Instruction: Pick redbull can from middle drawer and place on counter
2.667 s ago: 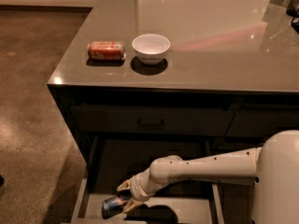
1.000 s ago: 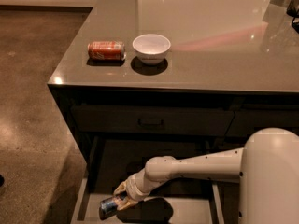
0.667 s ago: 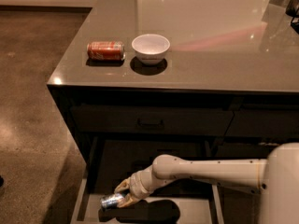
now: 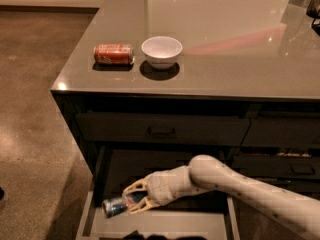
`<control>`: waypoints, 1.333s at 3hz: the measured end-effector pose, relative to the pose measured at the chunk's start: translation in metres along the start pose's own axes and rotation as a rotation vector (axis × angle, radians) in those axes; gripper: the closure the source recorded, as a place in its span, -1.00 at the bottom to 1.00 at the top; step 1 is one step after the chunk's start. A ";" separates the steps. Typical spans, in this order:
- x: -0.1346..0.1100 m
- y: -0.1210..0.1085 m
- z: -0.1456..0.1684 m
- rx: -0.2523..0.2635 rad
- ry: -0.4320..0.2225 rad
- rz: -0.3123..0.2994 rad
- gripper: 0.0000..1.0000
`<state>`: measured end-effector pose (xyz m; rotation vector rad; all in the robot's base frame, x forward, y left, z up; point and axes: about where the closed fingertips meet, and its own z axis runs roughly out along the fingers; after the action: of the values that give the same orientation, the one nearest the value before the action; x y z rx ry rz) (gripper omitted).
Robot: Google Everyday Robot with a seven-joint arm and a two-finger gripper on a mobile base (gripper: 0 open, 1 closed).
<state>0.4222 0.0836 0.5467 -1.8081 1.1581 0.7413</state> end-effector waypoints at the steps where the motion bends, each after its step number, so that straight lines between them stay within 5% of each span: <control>1: -0.063 -0.022 -0.093 0.130 -0.026 -0.099 1.00; 3: -0.126 -0.083 -0.207 0.215 0.120 -0.143 1.00; 4: -0.139 -0.159 -0.271 0.236 0.326 -0.069 1.00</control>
Offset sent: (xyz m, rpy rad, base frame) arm 0.0206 -0.1304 0.2453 0.0469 -0.3007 -0.1577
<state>0.5228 -0.0627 0.8404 -1.7972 1.3232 0.2602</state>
